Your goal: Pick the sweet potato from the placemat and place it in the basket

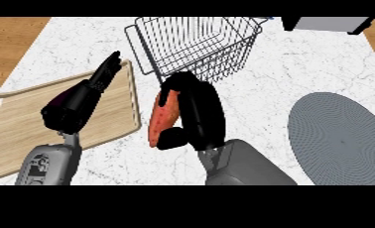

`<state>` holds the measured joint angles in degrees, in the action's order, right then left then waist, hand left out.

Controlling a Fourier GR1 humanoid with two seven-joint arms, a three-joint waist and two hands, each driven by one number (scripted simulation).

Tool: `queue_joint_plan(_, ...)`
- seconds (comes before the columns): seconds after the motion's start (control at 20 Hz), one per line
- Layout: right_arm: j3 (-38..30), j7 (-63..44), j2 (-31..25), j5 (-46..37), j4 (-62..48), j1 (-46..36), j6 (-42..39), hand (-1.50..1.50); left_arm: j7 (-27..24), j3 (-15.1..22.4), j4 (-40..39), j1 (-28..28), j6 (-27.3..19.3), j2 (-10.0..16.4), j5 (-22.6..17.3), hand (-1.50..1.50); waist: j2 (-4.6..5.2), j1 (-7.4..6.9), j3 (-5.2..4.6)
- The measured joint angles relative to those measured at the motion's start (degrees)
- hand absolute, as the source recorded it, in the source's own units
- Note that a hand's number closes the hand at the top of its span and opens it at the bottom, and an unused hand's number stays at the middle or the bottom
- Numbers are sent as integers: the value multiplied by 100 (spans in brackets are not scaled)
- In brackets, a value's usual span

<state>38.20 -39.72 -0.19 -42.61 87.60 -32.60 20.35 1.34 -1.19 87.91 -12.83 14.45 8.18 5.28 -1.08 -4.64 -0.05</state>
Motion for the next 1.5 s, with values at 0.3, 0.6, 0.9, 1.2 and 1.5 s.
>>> queue_joint_plan(0.3,803,-1908,-3,-378,551,-1014,636,150,-32,-84,-49,-11,-63,28,22,0,-6,144,-16)
queue_joint_plan(0.6,830,-2679,-46,-709,383,-2158,376,150,7,-122,5,20,-70,39,-4,0,1,195,-21)
queue_joint_plan(0.9,405,-2923,-59,-771,-276,-3055,349,150,-66,-124,-33,1,-89,38,30,0,55,206,-18)
queue_joint_plan(1.2,-335,-2860,-52,-889,-1196,-3742,523,150,-74,-168,-40,-29,-69,84,18,0,93,218,-12)
queue_joint_plan(1.5,-992,-2739,-40,-1227,-1992,-4123,831,150,-130,-191,17,67,-69,96,15,0,104,264,-8)
